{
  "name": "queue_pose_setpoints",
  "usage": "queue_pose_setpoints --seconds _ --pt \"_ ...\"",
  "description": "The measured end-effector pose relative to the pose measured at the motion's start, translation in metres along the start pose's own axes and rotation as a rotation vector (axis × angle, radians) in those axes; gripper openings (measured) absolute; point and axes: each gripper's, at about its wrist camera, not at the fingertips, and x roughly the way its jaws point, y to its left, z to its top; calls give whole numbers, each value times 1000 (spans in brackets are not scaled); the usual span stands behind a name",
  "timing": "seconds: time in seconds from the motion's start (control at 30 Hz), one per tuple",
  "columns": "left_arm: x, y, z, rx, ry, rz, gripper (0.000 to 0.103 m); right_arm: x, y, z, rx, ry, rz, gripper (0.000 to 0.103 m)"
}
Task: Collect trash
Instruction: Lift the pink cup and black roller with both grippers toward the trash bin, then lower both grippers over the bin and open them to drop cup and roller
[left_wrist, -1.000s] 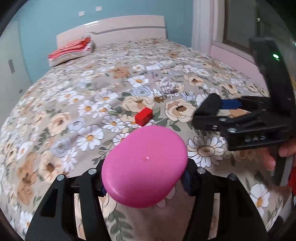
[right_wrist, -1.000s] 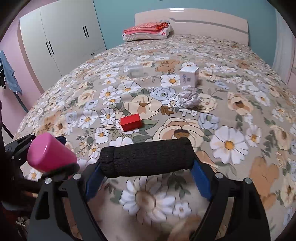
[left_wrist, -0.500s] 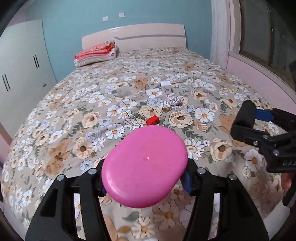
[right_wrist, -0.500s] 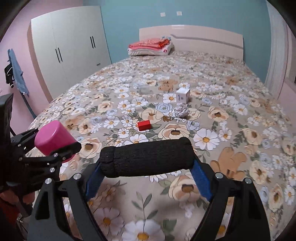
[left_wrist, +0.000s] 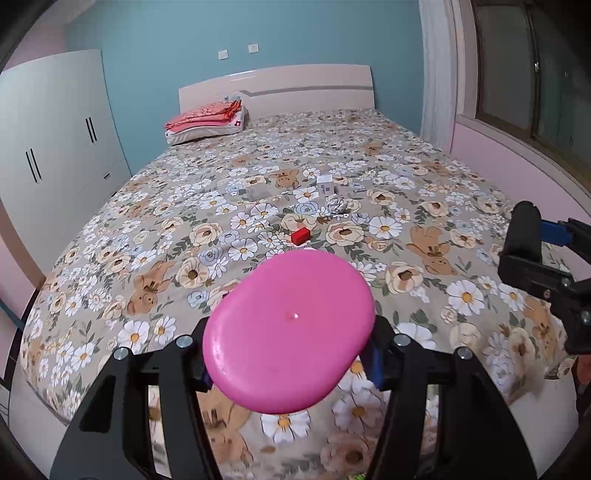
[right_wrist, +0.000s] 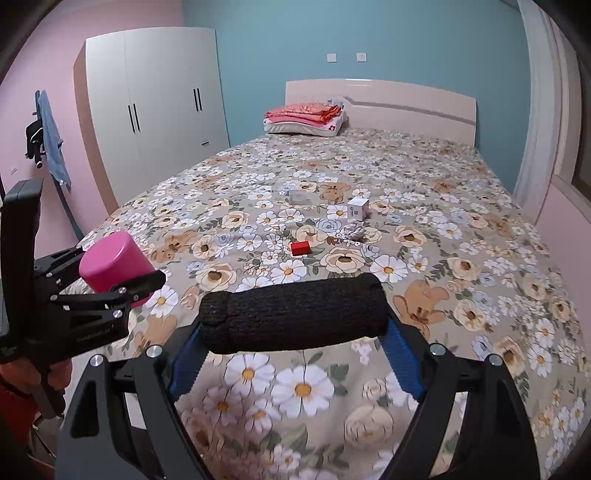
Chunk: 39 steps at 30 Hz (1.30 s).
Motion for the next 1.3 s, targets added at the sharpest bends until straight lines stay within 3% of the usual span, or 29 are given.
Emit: queue_pose_setpoints --seconds 0.23,0.53,0.87,1.3 --pt "-48 -10 -25 16 -26 20 59 -51 21 -30 -33 -27 -6 86" --pt "-95 -4 -69 12 -33 18 59 -88 45 -71 -74 -12 0 86" --pt "-111 -2 -125 24 6 -8 59 -104 67 -118 -97 25 27 86" --pt "-90 -15 -187 31 95 -67 59 -89 82 -180 -80 117 64 86"
